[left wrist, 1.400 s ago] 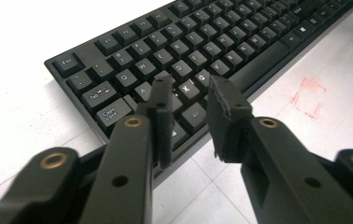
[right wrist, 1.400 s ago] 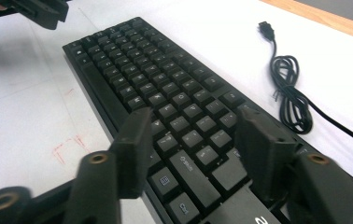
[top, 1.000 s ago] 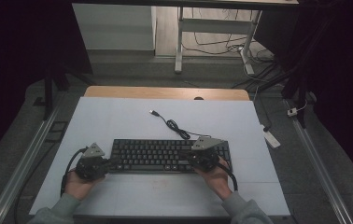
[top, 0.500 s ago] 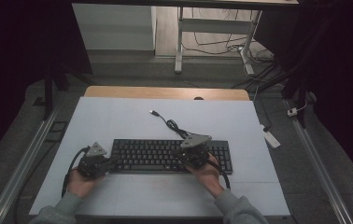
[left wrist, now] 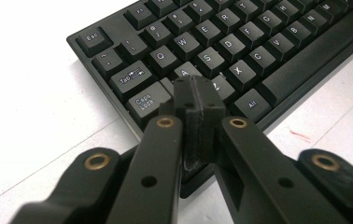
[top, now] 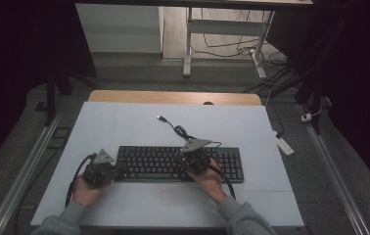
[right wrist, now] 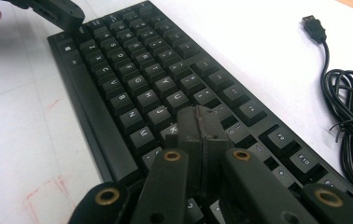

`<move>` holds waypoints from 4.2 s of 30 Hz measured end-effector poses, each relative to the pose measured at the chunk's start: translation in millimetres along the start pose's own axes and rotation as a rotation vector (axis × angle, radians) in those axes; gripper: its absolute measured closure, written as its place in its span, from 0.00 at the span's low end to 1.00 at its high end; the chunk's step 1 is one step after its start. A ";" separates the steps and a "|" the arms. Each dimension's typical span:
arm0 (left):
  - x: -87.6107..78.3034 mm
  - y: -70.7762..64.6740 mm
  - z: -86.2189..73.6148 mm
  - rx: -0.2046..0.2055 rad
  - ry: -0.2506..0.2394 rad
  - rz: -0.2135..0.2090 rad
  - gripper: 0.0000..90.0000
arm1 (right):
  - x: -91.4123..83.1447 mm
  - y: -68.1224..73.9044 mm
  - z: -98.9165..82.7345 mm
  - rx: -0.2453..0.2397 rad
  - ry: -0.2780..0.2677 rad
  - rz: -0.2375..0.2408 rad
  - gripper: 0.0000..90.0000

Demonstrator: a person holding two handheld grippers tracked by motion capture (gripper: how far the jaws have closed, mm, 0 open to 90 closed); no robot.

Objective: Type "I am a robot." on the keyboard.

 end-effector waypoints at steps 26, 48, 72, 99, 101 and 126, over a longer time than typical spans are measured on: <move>5.1 1.2 -1.5 0.009 0.011 0.012 0.98 | 33.1 1.5 6.3 0.004 0.054 -0.007 1.00; 7.6 1.3 -3.1 0.007 0.019 0.010 0.98 | 42.8 3.6 8.3 -0.004 0.064 -0.011 1.00; 1.2 1.7 -0.4 -0.013 -0.024 -0.005 0.98 | 32.3 -0.4 14.5 0.003 0.016 -0.018 1.00; -15.5 1.4 6.4 -0.059 -0.133 -0.036 0.41 | -43.7 -38.8 -29.9 0.104 -0.057 -0.046 0.59; -16.4 1.0 6.9 -0.059 -0.137 -0.043 0.40 | -48.2 -40.6 -33.8 0.105 -0.060 -0.053 0.59; -26.3 -14.5 29.6 -0.017 -0.152 -0.168 0.59 | -70.9 -45.2 -48.9 0.118 -0.084 -0.077 0.56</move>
Point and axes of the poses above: each handheld gripper's, and its own axes: x roughly forward along the jaws, z roughly out of its top, y roughly to its left, the point moved 5 cm from there along x, roughly forward along the jaws, and after that the axes turned 8 degrees about -z, right-handed, at the moved point
